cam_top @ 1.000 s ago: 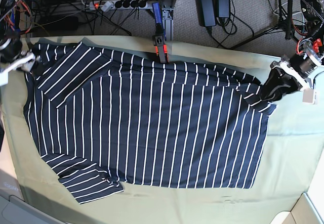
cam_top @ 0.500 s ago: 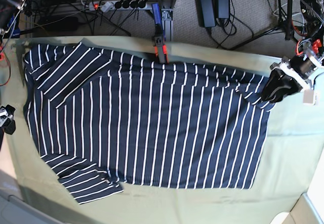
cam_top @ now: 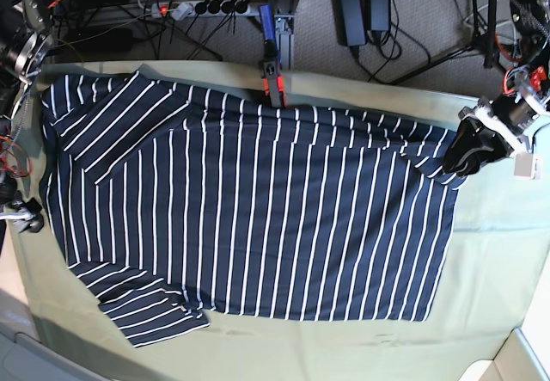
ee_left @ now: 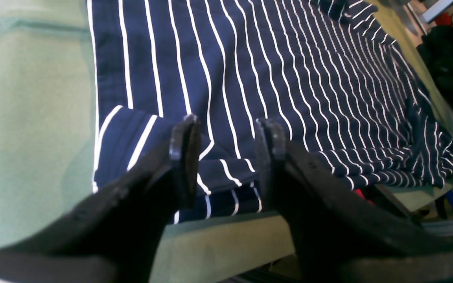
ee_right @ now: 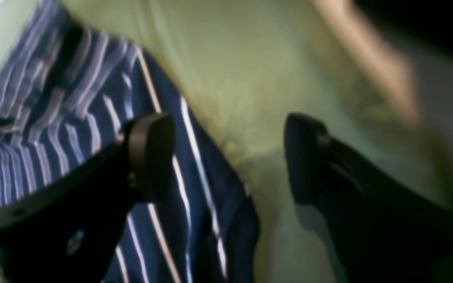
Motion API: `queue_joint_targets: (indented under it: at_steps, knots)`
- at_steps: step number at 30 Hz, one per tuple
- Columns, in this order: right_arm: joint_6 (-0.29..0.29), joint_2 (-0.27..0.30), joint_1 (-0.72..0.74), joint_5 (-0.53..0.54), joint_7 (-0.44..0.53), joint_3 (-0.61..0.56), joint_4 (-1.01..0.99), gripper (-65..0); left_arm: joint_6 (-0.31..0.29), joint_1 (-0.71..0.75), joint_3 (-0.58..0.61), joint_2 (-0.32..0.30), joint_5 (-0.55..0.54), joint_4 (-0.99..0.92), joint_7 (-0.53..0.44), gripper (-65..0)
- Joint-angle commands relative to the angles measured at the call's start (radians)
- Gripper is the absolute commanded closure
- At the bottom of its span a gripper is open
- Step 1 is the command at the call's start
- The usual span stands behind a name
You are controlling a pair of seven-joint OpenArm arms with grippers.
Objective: Fold the T-shirt properly
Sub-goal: 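Move the left gripper along the shirt side toward the hem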
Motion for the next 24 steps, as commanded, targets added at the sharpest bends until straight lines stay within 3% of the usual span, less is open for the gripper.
queue_joint_targets:
  at_steps: [1, 10, 15, 24]
  knots:
    - [0.054, 0.024, 0.039, 0.01, 0.032, -0.019, -0.004, -43.2, -0.023, -0.006, -0.008, -0.017, -0.021, 0.016, -0.021, -26.0]
    - [0.074, -0.047, 0.041, 0.006, 0.062, -0.154, -0.018, -43.2, -0.023, -0.006, -0.008, -0.019, -0.02, 0.016, -0.029, -26.0]
    - [0.08, -0.083, 0.041, 0.006, 0.061, -0.162, -0.006, -43.2, -0.023, -0.006, -0.008, -0.035, -0.019, 0.016, -0.033, -26.0]
    - [0.08, -0.092, 0.04, 0.007, 0.029, -0.163, 0.067, -43.2, -0.023, -0.015, -0.008, -0.052, 0.023, 0.016, -0.078, -26.0]
